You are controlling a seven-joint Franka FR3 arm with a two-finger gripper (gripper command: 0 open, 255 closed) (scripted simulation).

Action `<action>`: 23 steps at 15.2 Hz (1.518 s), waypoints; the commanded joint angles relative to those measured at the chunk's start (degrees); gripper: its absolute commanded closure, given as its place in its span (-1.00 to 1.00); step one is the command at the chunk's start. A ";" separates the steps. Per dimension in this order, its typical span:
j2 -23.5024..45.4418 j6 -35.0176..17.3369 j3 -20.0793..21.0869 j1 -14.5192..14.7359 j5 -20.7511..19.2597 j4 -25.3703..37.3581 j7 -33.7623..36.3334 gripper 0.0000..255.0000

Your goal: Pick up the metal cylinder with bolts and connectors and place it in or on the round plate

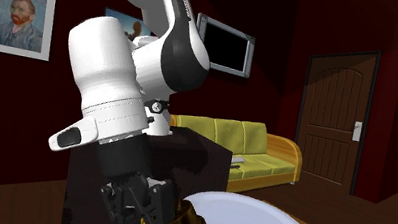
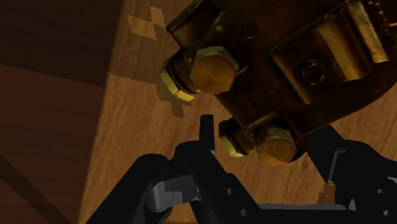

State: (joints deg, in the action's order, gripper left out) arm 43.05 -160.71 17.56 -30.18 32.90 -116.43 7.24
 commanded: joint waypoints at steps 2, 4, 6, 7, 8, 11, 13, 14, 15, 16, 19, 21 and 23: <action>0.03 0.07 0.01 0.02 -0.02 0.01 0.00 1.00; -0.81 0.42 -0.01 0.06 -0.02 -0.43 0.28 1.00; -2.41 1.27 -0.13 0.13 -0.10 -1.13 0.82 1.00; -3.20 1.70 -0.19 0.16 -0.15 -1.46 1.10 1.00; -3.99 2.14 -0.25 0.20 -0.20 -1.78 1.38 1.00; -6.32 3.50 -0.44 0.29 -0.40 -2.67 2.25 1.00; -7.86 4.44 -0.57 0.36 -0.56 -3.21 2.84 1.00; -8.62 4.92 -0.64 0.39 -0.65 -3.46 3.14 1.00; -9.37 5.41 -0.70 0.42 -0.74 -3.70 3.44 1.00; -10.12 5.90 -0.77 0.45 -0.84 -3.93 3.74 1.00; -12.34 7.42 -0.97 0.52 -1.15 -4.54 4.67 1.00; -13.39 6.54 -0.33 1.12 -0.53 -6.07 5.21 1.00; -14.56 4.25 1.07 2.33 0.87 -8.74 6.01 1.00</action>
State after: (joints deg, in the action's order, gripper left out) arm 28.88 -155.31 17.98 -28.35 33.10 -123.99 13.01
